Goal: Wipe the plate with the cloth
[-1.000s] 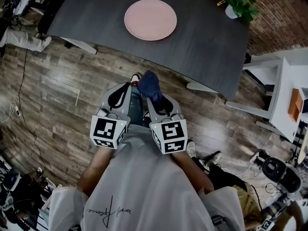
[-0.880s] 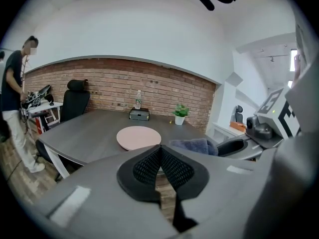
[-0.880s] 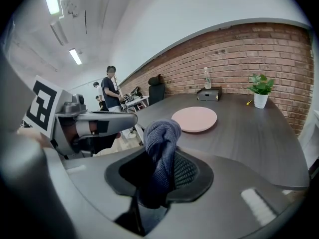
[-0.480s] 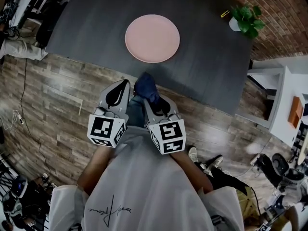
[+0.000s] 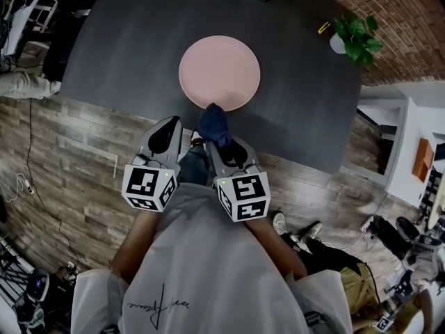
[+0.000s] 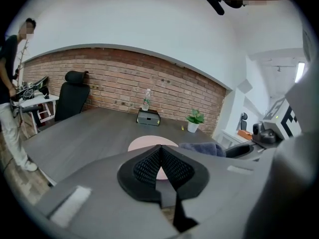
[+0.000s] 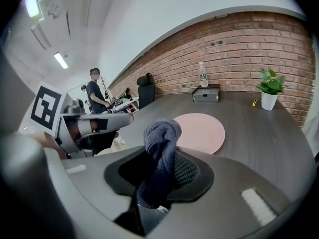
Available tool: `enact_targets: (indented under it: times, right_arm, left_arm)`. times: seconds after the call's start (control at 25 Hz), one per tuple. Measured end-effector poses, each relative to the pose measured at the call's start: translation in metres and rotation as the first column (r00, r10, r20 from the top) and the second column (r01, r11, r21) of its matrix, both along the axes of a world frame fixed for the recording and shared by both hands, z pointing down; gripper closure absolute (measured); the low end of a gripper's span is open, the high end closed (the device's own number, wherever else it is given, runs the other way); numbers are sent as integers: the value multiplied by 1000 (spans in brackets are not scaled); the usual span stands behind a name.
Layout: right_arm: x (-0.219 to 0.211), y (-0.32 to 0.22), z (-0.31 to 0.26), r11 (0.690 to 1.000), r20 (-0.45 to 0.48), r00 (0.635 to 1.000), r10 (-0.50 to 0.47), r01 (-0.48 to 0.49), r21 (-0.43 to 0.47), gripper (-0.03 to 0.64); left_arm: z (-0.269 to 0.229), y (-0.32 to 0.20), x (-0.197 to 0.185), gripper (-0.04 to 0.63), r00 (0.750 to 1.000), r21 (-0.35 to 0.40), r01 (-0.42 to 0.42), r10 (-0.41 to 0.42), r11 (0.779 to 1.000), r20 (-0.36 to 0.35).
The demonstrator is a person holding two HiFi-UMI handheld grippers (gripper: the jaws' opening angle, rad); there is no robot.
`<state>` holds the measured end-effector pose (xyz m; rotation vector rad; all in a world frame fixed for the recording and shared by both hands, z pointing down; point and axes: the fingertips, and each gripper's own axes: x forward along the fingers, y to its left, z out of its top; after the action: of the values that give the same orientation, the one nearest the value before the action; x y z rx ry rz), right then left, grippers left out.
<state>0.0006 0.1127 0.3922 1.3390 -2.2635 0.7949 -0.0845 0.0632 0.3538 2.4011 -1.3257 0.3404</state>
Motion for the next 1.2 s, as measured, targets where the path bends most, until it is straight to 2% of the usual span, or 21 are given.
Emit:
enact_targets:
  times: [0.16, 0.44, 0.64, 0.96, 1.2]
  right_arm:
    - [-4, -21, -1, 1000, -16, 1000, 25, -25, -1, 505]
    - [-7, -46, -8, 998, -43, 997, 61, -61, 5, 497]
    - [-4, -49, 0, 997, -50, 996, 71, -72, -14, 494]
    - [4, -61, 8, 995, -51, 994, 98, -99, -30, 494]
    - [21, -81, 16, 995, -72, 994, 83, -87, -48, 494]
  left_arm:
    - [-8, -33, -25, 583, 999, 41, 42, -41, 998, -25]
    - [16, -68, -48, 582, 993, -46, 71, -75, 996, -91]
    - [32, -66, -46, 581, 992, -104, 43, -55, 994, -112]
    - [49, -76, -46, 582, 995, -154, 13, -29, 988, -100]
    - [60, -88, -47, 583, 995, -189, 31, -49, 981, -89]
